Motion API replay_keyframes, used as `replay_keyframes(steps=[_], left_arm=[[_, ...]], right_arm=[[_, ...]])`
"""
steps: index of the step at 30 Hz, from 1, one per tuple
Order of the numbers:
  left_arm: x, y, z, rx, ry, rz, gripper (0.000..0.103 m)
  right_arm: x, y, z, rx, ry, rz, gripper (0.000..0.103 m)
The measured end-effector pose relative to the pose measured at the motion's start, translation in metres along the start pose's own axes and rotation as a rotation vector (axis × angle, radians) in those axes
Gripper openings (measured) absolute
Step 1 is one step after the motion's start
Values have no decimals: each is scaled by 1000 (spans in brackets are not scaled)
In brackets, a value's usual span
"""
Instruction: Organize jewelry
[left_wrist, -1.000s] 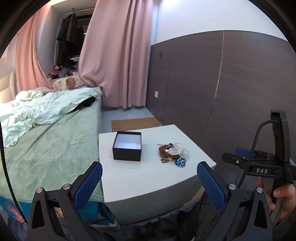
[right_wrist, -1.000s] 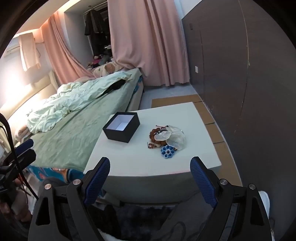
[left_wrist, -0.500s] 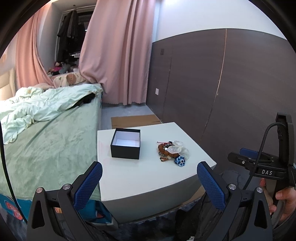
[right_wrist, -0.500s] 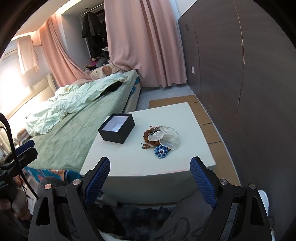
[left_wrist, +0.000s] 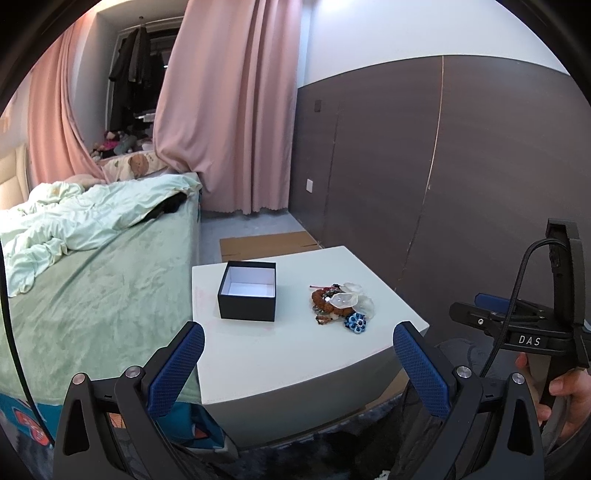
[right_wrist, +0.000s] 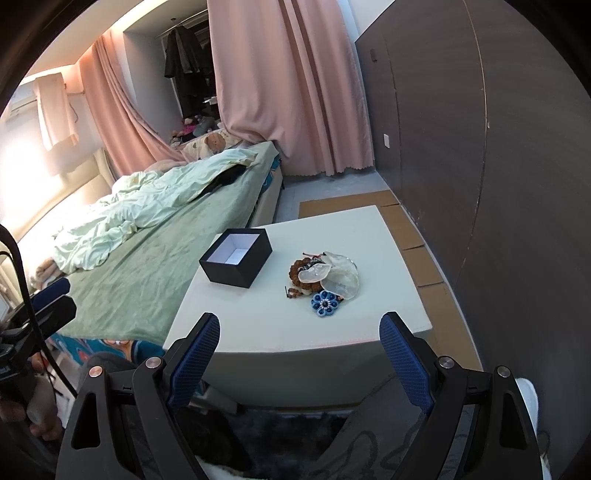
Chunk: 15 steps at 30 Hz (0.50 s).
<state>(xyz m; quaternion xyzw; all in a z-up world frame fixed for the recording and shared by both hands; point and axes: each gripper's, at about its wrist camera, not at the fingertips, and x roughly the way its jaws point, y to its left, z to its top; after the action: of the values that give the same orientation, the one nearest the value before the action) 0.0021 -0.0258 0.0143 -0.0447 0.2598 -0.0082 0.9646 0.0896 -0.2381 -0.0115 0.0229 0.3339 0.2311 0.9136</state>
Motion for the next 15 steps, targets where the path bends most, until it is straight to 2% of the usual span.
replay_keyframes(steps=[15], left_arm=[[-1, -1, 1, 2, -2, -1, 102]], right_arm=[[-5, 7, -5, -14, -3, 9, 88]])
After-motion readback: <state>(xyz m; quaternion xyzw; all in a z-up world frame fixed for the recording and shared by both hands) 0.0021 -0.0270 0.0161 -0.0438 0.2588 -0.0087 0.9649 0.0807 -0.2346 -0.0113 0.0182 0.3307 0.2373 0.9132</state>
